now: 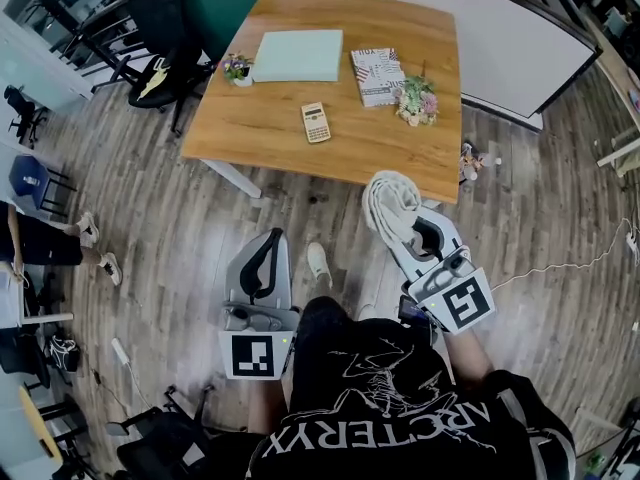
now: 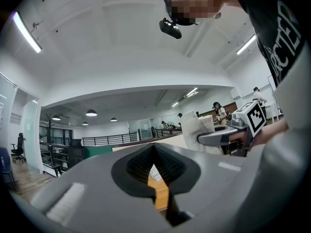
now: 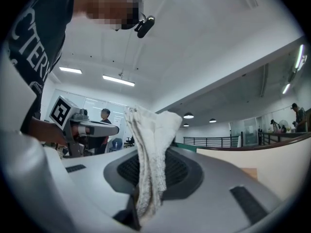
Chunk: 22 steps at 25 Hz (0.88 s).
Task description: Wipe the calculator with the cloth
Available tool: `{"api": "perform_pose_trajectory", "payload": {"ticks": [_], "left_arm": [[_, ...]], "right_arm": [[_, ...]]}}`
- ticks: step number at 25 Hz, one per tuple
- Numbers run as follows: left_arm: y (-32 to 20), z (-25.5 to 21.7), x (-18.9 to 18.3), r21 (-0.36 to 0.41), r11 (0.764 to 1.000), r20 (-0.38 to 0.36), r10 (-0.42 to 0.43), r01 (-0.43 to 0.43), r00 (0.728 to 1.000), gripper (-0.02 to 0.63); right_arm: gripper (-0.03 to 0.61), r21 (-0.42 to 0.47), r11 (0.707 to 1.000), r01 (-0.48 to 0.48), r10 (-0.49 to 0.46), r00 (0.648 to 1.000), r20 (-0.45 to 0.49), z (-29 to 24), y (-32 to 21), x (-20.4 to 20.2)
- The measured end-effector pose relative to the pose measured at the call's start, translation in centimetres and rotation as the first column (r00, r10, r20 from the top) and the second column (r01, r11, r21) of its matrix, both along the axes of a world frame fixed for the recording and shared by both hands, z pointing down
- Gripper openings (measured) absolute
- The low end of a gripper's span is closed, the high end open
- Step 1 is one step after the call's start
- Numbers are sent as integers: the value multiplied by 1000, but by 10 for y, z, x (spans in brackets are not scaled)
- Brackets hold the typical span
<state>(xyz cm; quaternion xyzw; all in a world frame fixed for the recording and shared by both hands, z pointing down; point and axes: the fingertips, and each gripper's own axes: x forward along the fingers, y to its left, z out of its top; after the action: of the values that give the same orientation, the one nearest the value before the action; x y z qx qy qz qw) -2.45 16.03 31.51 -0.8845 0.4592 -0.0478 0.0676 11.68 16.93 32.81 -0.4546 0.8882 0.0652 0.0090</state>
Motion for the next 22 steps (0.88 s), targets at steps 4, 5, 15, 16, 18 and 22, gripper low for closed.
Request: {"api": "perform_pose_trajectory", "payload": {"ticks": [4, 5, 15, 16, 18, 22], "left_arm": [[-53, 7, -6, 19, 1000, -4, 21, -21, 1000, 9], [-70, 9, -7, 21, 999, -7, 30, -30, 1000, 9], [-263, -7, -56, 0, 996, 14, 94, -94, 995, 9], [-276, -8, -60, -3, 995, 3, 96, -96, 995, 9], [-298, -10, -64, -4, 995, -9, 98, -98, 995, 9], [-326, -6, -59, -27, 994, -10, 102, -102, 995, 9]], "right_arm": [[92, 12, 1000, 2, -2, 1000, -17, 6, -49, -13], [92, 8, 1000, -4, 4, 1000, -19, 8, -65, -15], [92, 10, 997, -77, 77, 997, -12, -21, -254, -60], [92, 11, 996, -84, 84, 996, -12, -23, -266, -62], [92, 9, 995, -97, 97, 995, -12, -25, -287, -64], [92, -6, 994, -107, 107, 994, -17, -22, -317, -58]]}}
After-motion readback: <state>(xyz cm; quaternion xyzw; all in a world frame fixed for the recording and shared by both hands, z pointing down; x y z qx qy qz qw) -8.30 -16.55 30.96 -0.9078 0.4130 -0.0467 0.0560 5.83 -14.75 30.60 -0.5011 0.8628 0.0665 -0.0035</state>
